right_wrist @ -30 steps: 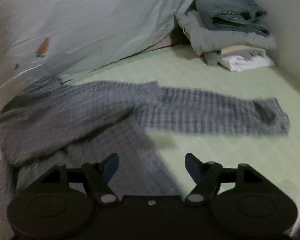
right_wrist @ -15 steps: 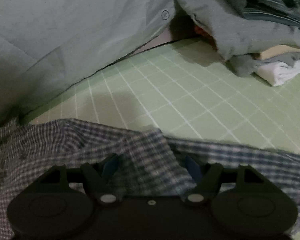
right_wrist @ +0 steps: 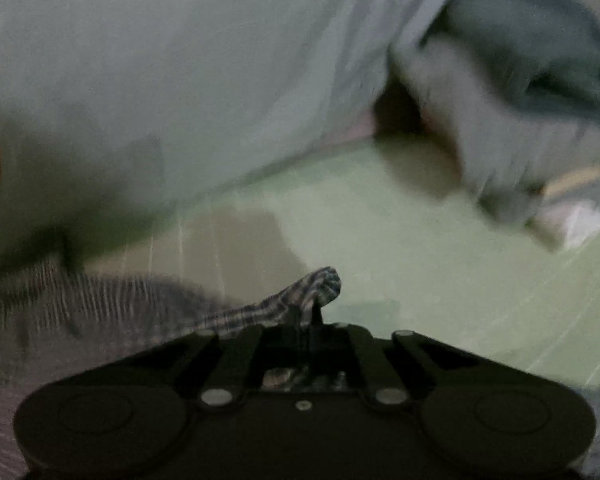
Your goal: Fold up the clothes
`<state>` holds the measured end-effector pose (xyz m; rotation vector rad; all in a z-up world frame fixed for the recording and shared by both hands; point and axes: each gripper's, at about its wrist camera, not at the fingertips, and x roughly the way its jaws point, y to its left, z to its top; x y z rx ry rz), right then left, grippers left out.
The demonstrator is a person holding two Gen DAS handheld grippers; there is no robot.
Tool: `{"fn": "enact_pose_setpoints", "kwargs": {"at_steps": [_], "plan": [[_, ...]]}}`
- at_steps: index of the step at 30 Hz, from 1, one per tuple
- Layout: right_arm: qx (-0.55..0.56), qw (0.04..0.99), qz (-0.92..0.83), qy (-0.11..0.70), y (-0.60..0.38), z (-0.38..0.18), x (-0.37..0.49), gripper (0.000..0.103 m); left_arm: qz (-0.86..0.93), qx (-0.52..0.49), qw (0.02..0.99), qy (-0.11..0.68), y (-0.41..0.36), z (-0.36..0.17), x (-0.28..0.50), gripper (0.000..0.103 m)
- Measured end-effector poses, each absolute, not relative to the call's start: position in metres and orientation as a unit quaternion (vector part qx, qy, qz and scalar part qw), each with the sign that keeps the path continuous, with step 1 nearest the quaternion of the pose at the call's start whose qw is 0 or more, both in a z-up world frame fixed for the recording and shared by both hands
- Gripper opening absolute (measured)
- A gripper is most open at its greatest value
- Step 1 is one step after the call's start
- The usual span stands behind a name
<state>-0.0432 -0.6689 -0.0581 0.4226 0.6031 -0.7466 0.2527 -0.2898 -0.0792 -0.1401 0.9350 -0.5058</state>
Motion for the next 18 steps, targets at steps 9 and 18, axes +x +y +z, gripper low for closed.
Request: {"fn": "enact_pose_setpoints", "kwargs": {"at_steps": [9, 18], "plan": [[0.18, 0.855, -0.415, 0.254, -0.714, -0.035, -0.053, 0.003, -0.237, 0.032, 0.87, 0.43, -0.347, -0.084, 0.263, 0.005], [0.186, 0.827, -0.423, 0.32, -0.722, -0.084, -0.049, 0.003, -0.219, 0.057, 0.859, 0.46, -0.36, -0.108, 0.272, 0.008]]}}
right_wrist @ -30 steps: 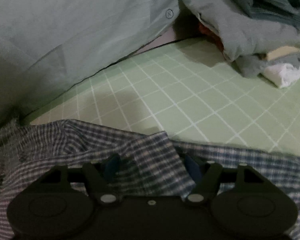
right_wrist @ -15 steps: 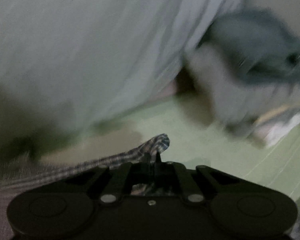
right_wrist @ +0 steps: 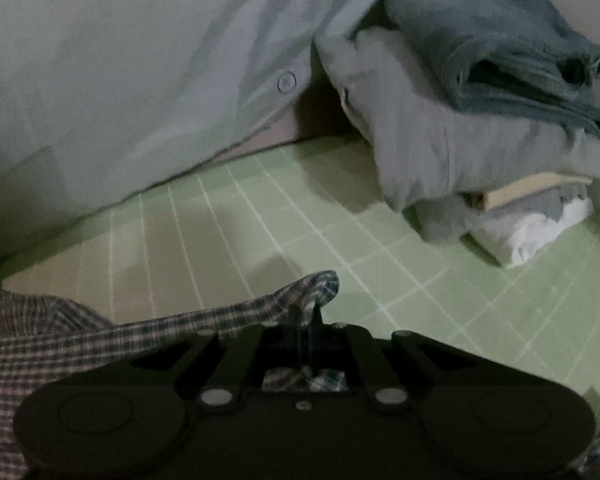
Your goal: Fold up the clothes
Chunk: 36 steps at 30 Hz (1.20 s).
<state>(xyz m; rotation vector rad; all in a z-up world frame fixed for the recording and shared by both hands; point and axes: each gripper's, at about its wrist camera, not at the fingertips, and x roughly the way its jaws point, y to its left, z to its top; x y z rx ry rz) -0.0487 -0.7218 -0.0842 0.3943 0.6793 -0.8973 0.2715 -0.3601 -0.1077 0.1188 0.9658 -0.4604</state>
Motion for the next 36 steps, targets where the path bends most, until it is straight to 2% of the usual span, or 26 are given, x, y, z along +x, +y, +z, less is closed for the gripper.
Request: {"fn": "enact_pose_setpoints", "kwargs": {"at_steps": [2, 4, 6, 12, 17, 23, 31, 34, 35, 36], "plan": [[0.187, 0.825, -0.424, 0.322, -0.72, -0.087, -0.048, 0.003, -0.216, 0.061, 0.857, 0.463, -0.361, -0.103, 0.273, 0.021], [0.178, 0.83, -0.424, 0.317, -0.714, -0.079, -0.049, 0.003, -0.192, 0.058, 0.867, 0.456, -0.357, -0.088, 0.272, 0.064], [0.167, 0.839, -0.418, 0.306, -0.704, -0.067, -0.052, 0.003, -0.193, 0.024, 0.876, 0.441, -0.34, -0.069, 0.259, 0.078], [0.132, 0.889, -0.35, 0.263, -0.638, -0.024, -0.068, 0.003, -0.179, -0.035, 0.892, 0.413, -0.279, -0.025, 0.187, 0.087], [0.099, 0.922, -0.265, 0.266, -0.557, -0.016, -0.085, 0.003, -0.177, -0.026, 0.889, 0.422, -0.225, -0.023, 0.101, 0.088], [0.042, 0.93, -0.154, 0.33, -0.451, -0.052, -0.101, 0.003, -0.141, -0.006, 0.871, 0.47, -0.17, -0.057, 0.019, 0.088], [0.039, 0.913, -0.074, 0.399, -0.37, -0.089, -0.14, 0.004, -0.127, 0.021, 0.851, 0.509, -0.111, -0.08, -0.051, 0.088], [0.05, 0.907, -0.084, 0.409, -0.352, -0.095, -0.15, 0.012, -0.142, 0.036, 0.848, 0.509, -0.105, -0.082, -0.056, 0.088], [0.07, 0.904, -0.096, 0.41, -0.352, -0.094, -0.153, 0.02, -0.148, 0.037, 0.846, 0.51, -0.107, -0.082, -0.056, 0.088], [0.09, 0.901, -0.108, 0.411, -0.353, -0.092, -0.155, 0.035, -0.157, 0.038, 0.844, 0.511, -0.11, -0.081, -0.056, 0.088]]}}
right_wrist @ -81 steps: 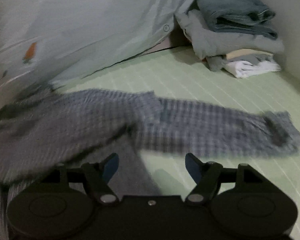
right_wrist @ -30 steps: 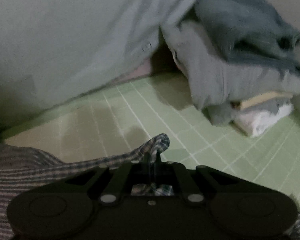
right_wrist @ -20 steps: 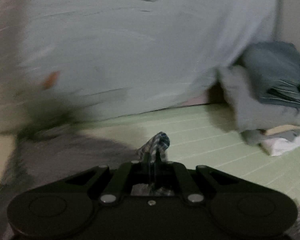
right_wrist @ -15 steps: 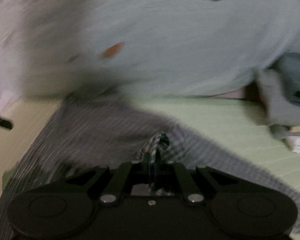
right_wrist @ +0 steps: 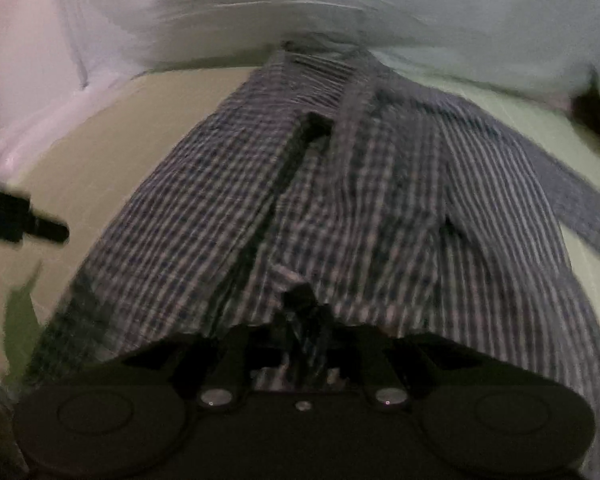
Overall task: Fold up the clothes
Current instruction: 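Lay the shirt back down and release it with both grippers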
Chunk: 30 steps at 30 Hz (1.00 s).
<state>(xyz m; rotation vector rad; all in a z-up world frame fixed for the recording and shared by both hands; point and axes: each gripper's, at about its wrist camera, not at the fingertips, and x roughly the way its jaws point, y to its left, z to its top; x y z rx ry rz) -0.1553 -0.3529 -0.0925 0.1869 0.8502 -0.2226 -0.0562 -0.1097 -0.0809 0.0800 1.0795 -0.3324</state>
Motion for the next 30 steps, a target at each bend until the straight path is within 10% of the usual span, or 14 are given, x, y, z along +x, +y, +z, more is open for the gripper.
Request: {"fn": "enact_pose_setpoints", "kwargs": {"at_steps": [3, 7, 17, 20, 24, 30], "plan": [[0.133, 0.897, -0.159, 0.391, -0.358, -0.077, -0.17, 0.075, -0.187, 0.049, 0.841, 0.505, -0.127, -0.077, -0.06, 0.088], [0.142, 0.896, -0.233, 0.351, -0.375, -0.056, -0.202, 0.102, -0.229, 0.061, 0.834, 0.498, -0.156, -0.072, -0.077, 0.088], [0.176, 0.868, -0.296, 0.359, -0.469, -0.085, -0.261, 0.103, -0.254, 0.035, 0.843, 0.473, -0.243, -0.079, -0.135, 0.078], [0.167, 0.872, -0.279, 0.366, -0.505, -0.095, -0.268, 0.103, -0.249, 0.023, 0.849, 0.466, -0.268, -0.091, -0.146, 0.06], [0.143, 0.883, -0.265, 0.36, -0.539, -0.095, -0.276, 0.103, -0.216, 0.007, 0.845, 0.489, -0.286, -0.107, -0.148, 0.009], [0.136, 0.887, -0.246, 0.366, -0.556, -0.092, -0.29, 0.103, -0.21, -0.035, 0.865, 0.455, -0.287, -0.082, -0.162, 0.003]]}}
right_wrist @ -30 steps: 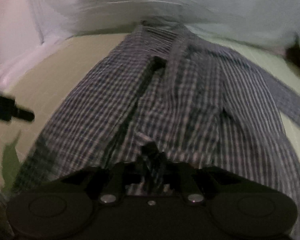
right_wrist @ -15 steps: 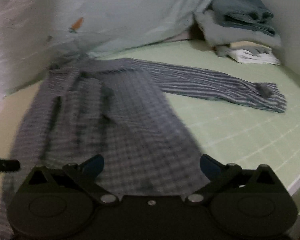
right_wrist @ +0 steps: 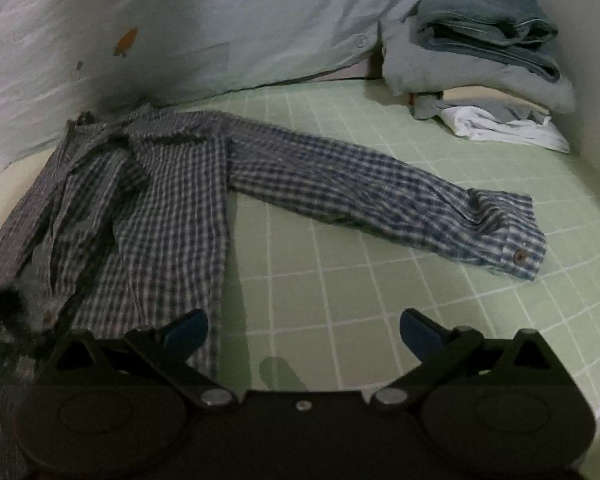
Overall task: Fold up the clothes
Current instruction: 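Lay the shirt back down and release it with both grippers, then grasp the spread sleeve cuff with the right gripper and lift it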
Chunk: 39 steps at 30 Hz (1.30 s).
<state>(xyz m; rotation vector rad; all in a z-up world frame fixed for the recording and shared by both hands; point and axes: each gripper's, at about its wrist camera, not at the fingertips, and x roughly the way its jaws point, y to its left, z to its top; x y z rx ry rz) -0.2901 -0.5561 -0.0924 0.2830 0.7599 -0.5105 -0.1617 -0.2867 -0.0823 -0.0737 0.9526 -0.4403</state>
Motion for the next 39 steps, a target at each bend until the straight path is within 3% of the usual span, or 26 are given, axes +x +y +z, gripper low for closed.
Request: {"fn": "enact_pose_setpoints", "kwargs": {"at_steps": [7, 10, 14, 17, 19, 26, 33, 39], "plan": [[0.142, 0.897, -0.21, 0.363, -0.562, -0.098, -0.269, 0.103, -0.155, -0.166, 0.889, 0.399, -0.219, -0.03, -0.203, 0.003], [0.134, 0.9, -0.187, 0.37, -0.554, -0.101, -0.26, 0.103, -0.071, -0.221, 0.882, 0.41, -0.18, -0.045, -0.211, 0.003], [0.138, 0.898, -0.171, 0.38, -0.547, -0.106, -0.25, 0.103, 0.017, -0.221, 0.852, 0.475, -0.15, -0.086, -0.2, 0.007], [0.134, 0.899, -0.164, 0.382, -0.542, -0.107, -0.245, 0.103, 0.04, -0.197, 0.842, 0.5, -0.148, -0.095, -0.198, 0.024], [0.129, 0.902, -0.162, 0.38, -0.539, -0.105, -0.244, 0.103, 0.039, -0.171, 0.84, 0.513, -0.156, -0.098, -0.197, 0.06], [0.128, 0.903, -0.178, 0.368, -0.545, -0.102, -0.25, 0.103, 0.028, -0.072, 0.838, 0.54, -0.185, -0.111, -0.196, 0.074], [0.116, 0.895, -0.268, 0.337, -0.594, -0.093, -0.271, 0.103, 0.061, -0.062, 0.831, 0.549, -0.19, -0.119, -0.193, 0.093], [0.098, 0.872, -0.345, 0.334, -0.645, -0.097, -0.288, 0.103, 0.077, -0.051, 0.824, 0.559, -0.191, -0.119, -0.185, 0.103]]}}
